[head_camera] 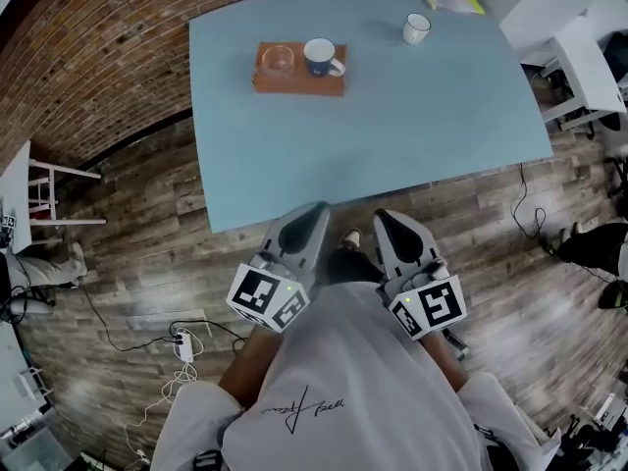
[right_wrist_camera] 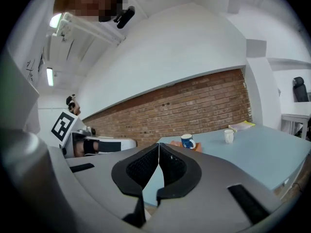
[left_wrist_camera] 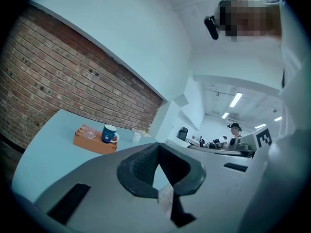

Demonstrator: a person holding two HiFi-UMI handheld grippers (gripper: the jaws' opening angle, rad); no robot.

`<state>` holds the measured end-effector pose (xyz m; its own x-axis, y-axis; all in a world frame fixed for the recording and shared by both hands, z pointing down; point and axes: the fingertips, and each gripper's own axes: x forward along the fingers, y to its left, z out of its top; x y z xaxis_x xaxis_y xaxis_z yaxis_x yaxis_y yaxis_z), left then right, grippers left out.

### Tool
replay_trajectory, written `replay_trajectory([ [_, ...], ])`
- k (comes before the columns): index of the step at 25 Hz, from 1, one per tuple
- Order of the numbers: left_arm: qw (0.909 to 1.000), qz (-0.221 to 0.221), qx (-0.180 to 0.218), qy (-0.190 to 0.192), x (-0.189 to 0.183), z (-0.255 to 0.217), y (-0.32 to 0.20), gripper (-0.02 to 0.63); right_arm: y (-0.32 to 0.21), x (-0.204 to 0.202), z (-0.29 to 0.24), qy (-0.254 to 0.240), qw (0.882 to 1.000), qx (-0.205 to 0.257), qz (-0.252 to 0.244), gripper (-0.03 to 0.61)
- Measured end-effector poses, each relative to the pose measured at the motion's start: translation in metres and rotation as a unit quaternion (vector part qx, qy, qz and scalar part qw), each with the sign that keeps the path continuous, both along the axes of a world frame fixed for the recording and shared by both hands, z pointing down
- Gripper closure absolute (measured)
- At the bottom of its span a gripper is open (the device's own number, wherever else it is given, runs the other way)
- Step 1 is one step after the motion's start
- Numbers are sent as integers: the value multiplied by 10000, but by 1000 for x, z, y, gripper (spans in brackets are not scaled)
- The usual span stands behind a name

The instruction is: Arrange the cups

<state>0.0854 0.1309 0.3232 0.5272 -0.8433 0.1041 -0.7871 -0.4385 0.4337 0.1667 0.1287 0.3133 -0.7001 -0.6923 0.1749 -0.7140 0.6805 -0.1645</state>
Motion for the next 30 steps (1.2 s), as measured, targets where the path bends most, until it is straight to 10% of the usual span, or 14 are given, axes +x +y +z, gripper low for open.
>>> replay_trajectory([
  [30,9984,437,215,278,-32,-10,-97,604,-86,-44,2,35,9997,-110,-235,557],
])
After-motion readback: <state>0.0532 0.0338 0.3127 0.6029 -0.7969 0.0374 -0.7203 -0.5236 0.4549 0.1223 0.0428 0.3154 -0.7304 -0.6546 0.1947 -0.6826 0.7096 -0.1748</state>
